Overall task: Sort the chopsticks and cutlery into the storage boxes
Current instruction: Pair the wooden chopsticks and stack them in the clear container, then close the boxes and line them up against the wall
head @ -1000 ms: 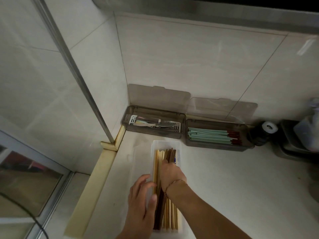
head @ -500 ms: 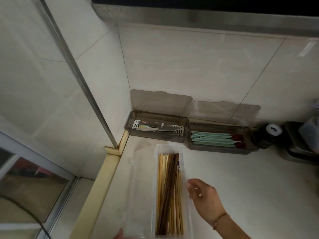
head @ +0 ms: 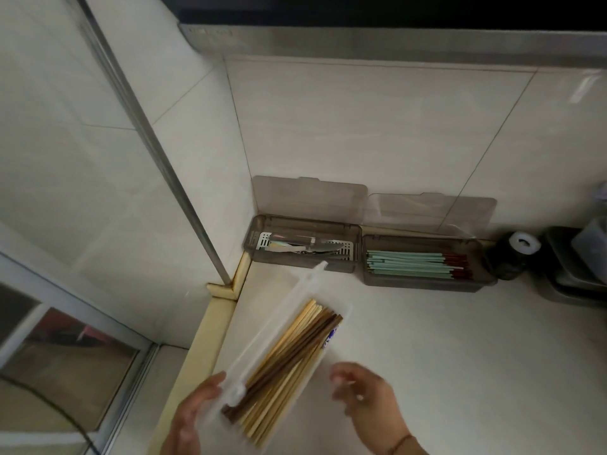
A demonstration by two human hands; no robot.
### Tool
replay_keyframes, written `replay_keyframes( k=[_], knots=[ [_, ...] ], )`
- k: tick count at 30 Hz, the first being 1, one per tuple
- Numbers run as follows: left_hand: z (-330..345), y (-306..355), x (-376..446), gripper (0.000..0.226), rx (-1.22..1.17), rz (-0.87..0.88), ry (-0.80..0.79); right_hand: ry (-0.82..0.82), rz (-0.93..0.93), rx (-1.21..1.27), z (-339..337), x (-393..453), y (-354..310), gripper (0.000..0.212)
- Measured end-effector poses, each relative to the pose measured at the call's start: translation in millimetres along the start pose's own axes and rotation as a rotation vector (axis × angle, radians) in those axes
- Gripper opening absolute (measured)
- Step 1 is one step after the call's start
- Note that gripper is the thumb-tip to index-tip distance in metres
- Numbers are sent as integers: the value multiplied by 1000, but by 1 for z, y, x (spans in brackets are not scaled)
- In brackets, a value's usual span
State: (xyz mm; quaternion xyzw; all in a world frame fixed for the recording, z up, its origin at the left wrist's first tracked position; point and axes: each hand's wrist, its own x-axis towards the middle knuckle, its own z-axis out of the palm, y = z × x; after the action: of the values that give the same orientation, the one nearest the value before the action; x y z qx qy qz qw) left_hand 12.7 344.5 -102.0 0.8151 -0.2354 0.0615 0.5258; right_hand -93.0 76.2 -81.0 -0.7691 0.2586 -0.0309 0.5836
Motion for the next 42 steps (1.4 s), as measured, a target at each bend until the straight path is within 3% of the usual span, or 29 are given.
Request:
replay_keyframes(
  k=[1,2,4,6,9,12,14,18,21,25,28,32,36,39,42],
  knots=[
    [1,18,0,39,-113,-70,-67,162,23,86,-8,6,1,20],
    [3,40,4,38,-68,-66,-95,301,12,131,-17,14,-2,17],
    [6,50,1,30,123,29,-107,386,-68,128,-38,32,-16,20],
    [17,51,-11,23,268,124,-71,215,-133,38,-53,52,-33,43],
    [29,56,-19,35,437,128,-76,-128,-247,-436,-63,83,-45,68],
    [33,51,-21,40,526,135,-119,-368,-337,-652,-64,103,-40,68],
    [36,53,-23,47,554,122,-134,-403,-372,-714,-63,107,-33,60],
    [45,51,-25,57,661,89,-139,-365,-419,-792,-61,107,-29,54],
    [51,47,-26,49,714,134,-82,-286,-482,-847,-57,105,-21,57],
    [57,48,-28,43,780,165,28,-73,-581,-922,-46,101,-4,74],
    [57,50,-26,43,841,141,28,19,-598,-951,-43,101,-5,76],
    [44,43,-12,40,904,43,-34,47,-681,-892,-44,86,-1,56],
    [33,38,6,47,795,-82,-146,99,-751,-744,-38,46,21,41],
    [34,33,15,47,726,-74,-229,115,-730,-673,-39,33,30,44],
    [31,33,29,61,758,-105,-331,28,-701,-747,-50,35,31,61]
  ],
)
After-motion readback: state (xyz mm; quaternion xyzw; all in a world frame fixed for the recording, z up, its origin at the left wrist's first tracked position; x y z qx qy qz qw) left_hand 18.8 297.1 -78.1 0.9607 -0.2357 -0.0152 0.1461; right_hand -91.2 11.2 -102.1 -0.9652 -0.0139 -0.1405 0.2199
